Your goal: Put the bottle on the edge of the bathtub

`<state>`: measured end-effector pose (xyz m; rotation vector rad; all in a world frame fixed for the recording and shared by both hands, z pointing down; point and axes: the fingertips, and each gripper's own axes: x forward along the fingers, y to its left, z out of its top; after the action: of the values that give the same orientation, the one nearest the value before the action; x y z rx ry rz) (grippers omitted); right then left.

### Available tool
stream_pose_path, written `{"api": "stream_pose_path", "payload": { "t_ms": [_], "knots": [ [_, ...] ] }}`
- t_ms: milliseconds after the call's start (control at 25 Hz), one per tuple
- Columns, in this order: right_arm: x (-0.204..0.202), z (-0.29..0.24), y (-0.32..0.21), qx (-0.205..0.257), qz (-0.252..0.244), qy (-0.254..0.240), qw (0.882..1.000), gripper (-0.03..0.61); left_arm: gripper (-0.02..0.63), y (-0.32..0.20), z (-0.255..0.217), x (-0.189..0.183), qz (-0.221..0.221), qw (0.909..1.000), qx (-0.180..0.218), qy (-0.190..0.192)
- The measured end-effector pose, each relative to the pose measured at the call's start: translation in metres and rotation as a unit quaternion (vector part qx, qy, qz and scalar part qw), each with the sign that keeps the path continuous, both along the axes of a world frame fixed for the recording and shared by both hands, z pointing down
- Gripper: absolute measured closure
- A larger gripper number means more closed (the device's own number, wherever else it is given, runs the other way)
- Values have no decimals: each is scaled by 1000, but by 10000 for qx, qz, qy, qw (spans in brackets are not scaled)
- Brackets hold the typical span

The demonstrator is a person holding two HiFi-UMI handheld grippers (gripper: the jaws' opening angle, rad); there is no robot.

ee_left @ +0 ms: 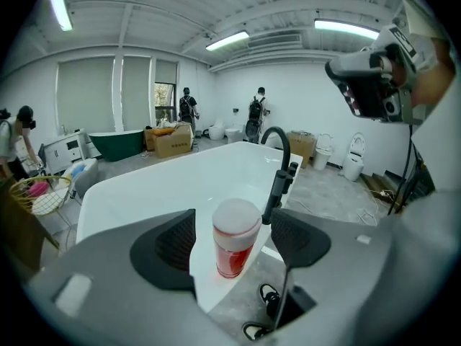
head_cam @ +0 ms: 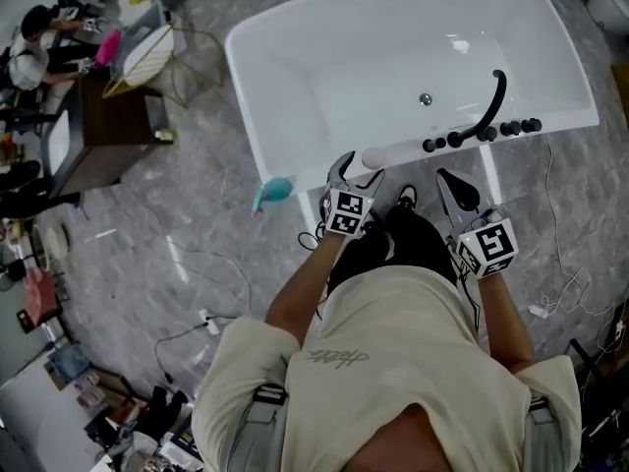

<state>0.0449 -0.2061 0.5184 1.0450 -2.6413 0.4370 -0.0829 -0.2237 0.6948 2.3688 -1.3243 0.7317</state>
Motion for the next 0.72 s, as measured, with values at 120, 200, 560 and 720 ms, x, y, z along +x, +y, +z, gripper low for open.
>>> {"api": "stream_pose_path", "payload": {
  "t_ms": [120, 200, 560, 720],
  "knots": [
    [-8, -5, 9, 128, 25, 33, 9999, 577, 313, 5, -32, -15, -177, 9987, 269, 394],
    [-13, -9, 17, 233, 30, 85, 9997, 577, 365, 11, -56, -26, -290, 9965, 493, 617],
    [-33, -36, 38, 657, 94, 134, 9977, 577, 501, 26, -139, -69, -475, 9891, 1036, 934],
    [-39, -57, 42, 920, 160, 38, 9956, 577, 565, 33, -172, -80, -473, 9847, 1304, 1052]
  ]
}}
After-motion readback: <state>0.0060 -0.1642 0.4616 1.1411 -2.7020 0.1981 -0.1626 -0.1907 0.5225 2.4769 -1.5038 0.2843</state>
